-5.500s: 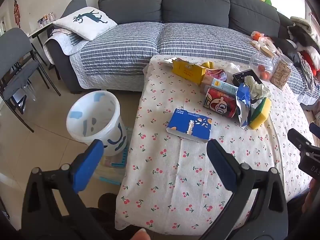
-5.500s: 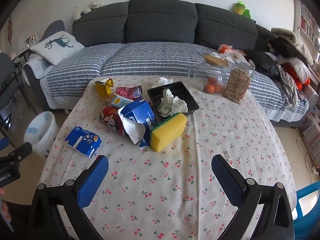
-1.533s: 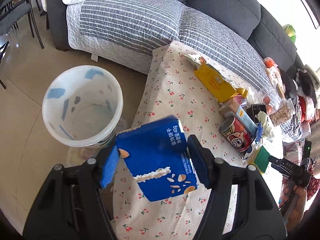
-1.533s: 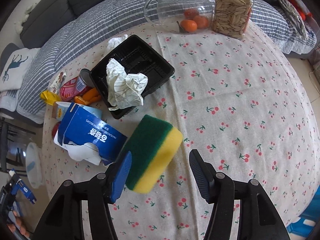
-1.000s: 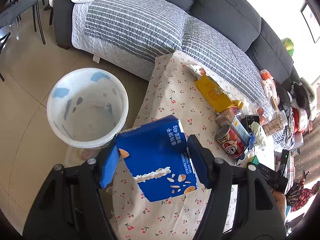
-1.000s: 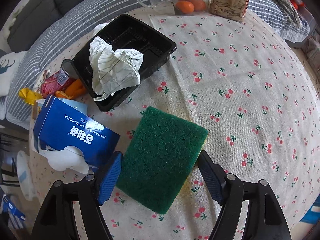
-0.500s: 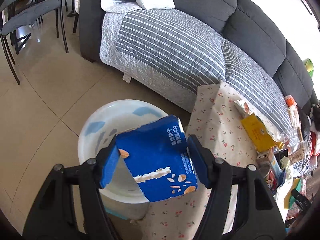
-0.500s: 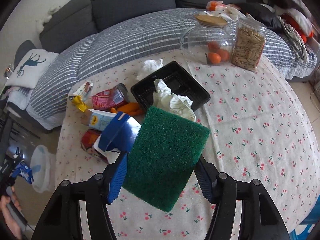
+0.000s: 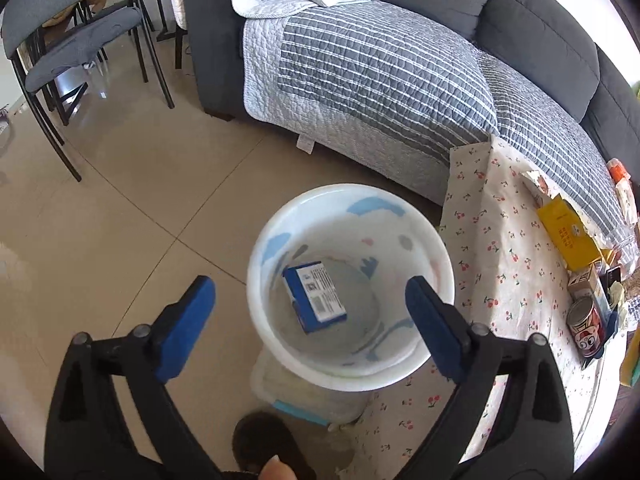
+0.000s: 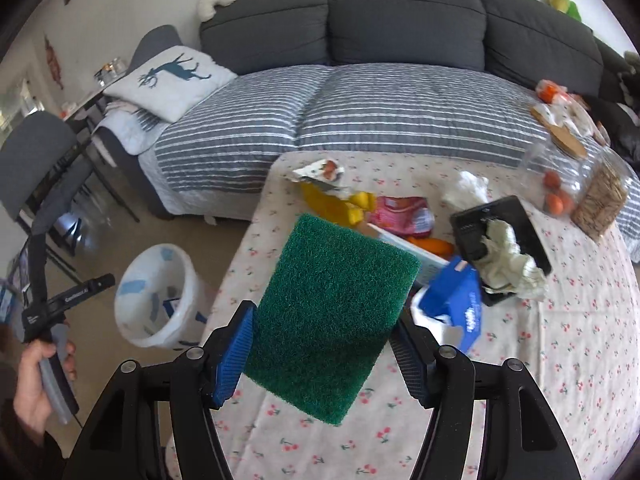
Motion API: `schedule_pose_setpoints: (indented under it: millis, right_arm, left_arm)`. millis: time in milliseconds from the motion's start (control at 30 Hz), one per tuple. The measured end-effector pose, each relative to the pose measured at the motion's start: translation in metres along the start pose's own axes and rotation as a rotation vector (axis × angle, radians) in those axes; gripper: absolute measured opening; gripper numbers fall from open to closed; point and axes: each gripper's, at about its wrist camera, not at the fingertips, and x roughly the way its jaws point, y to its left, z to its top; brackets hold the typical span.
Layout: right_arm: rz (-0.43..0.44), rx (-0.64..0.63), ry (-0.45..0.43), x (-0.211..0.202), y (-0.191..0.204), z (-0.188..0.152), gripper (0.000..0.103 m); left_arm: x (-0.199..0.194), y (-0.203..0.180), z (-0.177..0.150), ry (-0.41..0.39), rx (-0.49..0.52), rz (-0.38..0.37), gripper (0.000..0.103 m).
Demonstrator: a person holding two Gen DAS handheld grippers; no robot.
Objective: Collect trash
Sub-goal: 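Carry the sponge over the white bin and open the right tool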
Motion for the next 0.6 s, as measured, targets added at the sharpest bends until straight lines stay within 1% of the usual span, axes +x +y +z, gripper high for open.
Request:
schedule_pose_setpoints:
  millis: [133,267,333,433,600]
  right_arm:
    - [0.068,-0.079,0.030,0.034,0.059,0.009,0.067]
    - [0.153,-0.101,0.089,0.078,0.107,0.014,0.067]
    - [0.172,-0.109,0.118,0.100,0.128,0.015,0.067]
    - [0.195,-0.123,0.149,0.126,0.154,0.019,0.067]
    - [0.217,-0.119,0.187,0.152,0.177,0.022,0.067]
  left_arm:
    - [-0.007,0.015,-0.012,0.051,0.012,0.050,0.098]
    - [-0.009,0.023,-0.023,0.076,0.094,0.133,0.099]
    - [-0.010,0.027,-0.025,0.072,0.118,0.168,0.099]
    - [-0.012,0.034,-0.025,0.066,0.123,0.173,0.099]
    - [-0.010,0.042,-0.023,0.079,0.103,0.164,0.099]
